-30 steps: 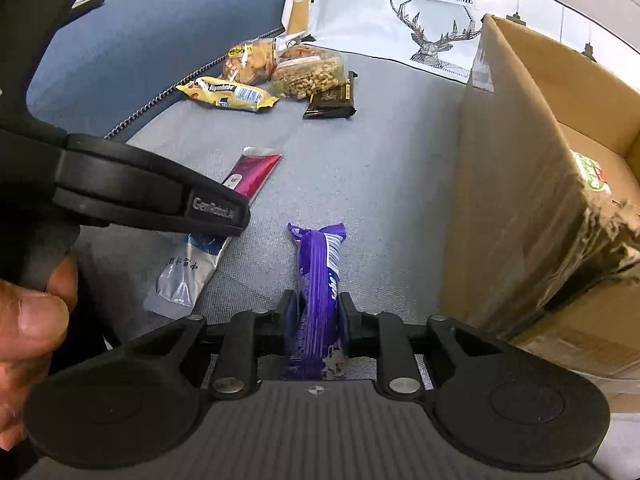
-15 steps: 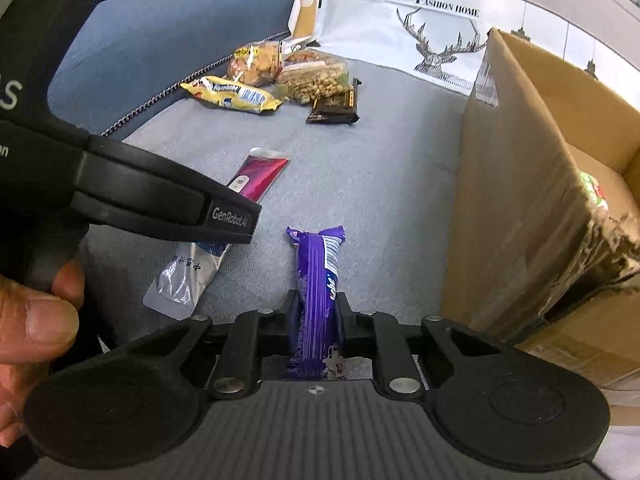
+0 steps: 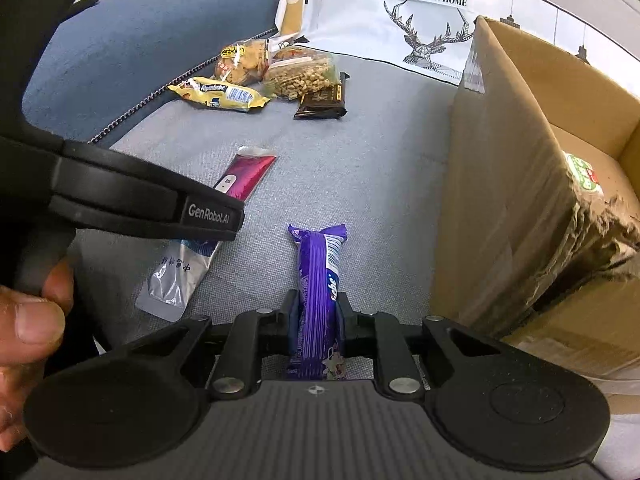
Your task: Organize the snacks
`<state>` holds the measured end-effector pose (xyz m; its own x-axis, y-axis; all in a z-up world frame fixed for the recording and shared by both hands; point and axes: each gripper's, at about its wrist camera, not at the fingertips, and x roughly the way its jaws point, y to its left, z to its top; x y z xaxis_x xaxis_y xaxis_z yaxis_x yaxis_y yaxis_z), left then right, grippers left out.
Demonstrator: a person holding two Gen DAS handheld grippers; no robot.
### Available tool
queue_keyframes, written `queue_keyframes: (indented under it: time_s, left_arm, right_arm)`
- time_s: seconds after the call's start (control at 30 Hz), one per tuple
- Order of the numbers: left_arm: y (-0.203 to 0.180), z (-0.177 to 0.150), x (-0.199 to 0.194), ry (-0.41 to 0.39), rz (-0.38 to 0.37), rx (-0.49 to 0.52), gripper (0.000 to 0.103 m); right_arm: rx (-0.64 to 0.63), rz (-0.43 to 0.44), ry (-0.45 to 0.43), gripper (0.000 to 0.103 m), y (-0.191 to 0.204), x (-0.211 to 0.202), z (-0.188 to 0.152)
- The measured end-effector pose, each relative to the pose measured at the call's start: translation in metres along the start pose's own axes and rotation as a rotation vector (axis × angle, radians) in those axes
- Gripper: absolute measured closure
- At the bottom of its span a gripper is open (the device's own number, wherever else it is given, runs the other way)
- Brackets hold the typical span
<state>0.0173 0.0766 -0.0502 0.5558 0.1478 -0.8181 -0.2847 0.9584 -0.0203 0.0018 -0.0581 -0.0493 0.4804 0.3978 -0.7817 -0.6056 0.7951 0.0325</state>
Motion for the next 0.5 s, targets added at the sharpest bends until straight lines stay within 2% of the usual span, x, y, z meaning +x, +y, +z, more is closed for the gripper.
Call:
queue_keyframes:
  time_s: [0.5]
  left_arm:
    - [-0.0028,-0.0016,0.0007,-0.005,0.014,0.025,0.077]
  right_arm:
    - [-0.004,-0.001,0.001,0.084,0.0000,0.0006,-0.0006]
